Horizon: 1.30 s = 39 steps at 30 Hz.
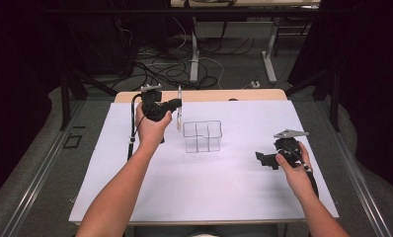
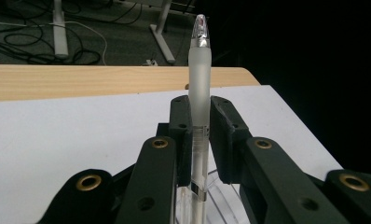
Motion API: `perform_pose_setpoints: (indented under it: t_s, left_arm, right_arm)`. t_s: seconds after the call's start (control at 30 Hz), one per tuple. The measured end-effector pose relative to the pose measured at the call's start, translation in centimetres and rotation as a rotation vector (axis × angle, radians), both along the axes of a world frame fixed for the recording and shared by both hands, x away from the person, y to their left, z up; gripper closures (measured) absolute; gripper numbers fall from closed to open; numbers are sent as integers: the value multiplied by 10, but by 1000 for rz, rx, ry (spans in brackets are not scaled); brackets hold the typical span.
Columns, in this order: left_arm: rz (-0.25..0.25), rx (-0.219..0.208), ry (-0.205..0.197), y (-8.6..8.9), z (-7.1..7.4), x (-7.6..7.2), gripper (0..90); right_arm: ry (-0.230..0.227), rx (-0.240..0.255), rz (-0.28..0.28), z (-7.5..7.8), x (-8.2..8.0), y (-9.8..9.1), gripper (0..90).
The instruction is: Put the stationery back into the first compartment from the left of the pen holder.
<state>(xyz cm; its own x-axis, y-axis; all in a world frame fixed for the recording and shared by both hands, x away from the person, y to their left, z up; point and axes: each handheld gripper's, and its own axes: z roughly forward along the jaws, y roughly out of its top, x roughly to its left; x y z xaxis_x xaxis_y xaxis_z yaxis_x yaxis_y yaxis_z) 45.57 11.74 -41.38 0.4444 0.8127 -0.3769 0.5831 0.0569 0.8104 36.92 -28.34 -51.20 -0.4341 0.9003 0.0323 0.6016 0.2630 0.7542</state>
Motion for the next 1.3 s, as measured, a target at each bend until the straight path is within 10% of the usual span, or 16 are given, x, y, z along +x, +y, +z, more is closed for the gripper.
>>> perform_pose_setpoints:
  t_s: [1.3]
  left_arm:
    - [-6,13,-19,-26,-28,6,799]
  right_arm:
    - [-1,-6,3,-1,0,-1,13]
